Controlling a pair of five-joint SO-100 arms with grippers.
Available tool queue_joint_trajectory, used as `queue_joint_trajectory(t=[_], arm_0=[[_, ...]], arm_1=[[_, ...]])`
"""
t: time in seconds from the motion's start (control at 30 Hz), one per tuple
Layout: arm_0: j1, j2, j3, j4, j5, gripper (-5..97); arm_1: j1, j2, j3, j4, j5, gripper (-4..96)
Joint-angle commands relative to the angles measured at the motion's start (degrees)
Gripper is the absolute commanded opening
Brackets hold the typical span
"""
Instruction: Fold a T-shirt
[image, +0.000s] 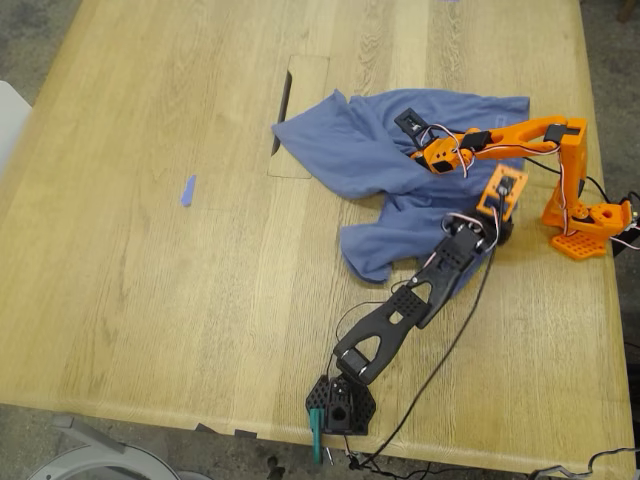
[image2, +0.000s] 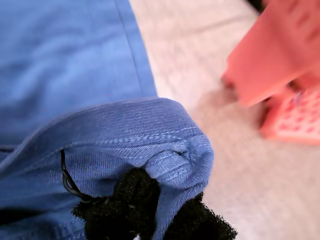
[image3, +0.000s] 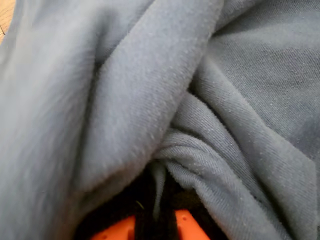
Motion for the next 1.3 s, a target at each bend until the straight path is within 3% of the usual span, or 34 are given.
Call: queue_joint_trajectory(t=[0.0,0.1,0.17,0.37,0.47,0.8,1.27], arm_0=[[1.85,0.26,-2.37,-3.69,-0.35,0],[0.53,-0.62,-2.20,-3.08,0.00,2],[-0.26,-0.44,-2.20,-0.18,1.05,9],[-0.97,0.62,-2.20,0.79,4.04,48],[-0.79,2.37,-2.11,2.99,4.48,58],[1.67,9.32,-2.02,13.18,5.01,71],[-4.39,-0.26,2.90,5.98,10.99,71]], arm_1=[[-0.53,2.37,-1.93,0.88,0.09,0.1],[-0.53,2.99,-1.85,1.32,0.09,0.1],[-0.44,3.25,-1.67,1.67,0.09,0.1],[-0.79,3.34,-1.76,2.55,-0.26,0.1],[-0.88,3.43,-1.85,3.16,-0.26,0.1],[-1.58,3.16,-2.55,4.66,-0.35,0.1],[-2.72,2.99,-3.78,6.24,-0.35,0.1]])
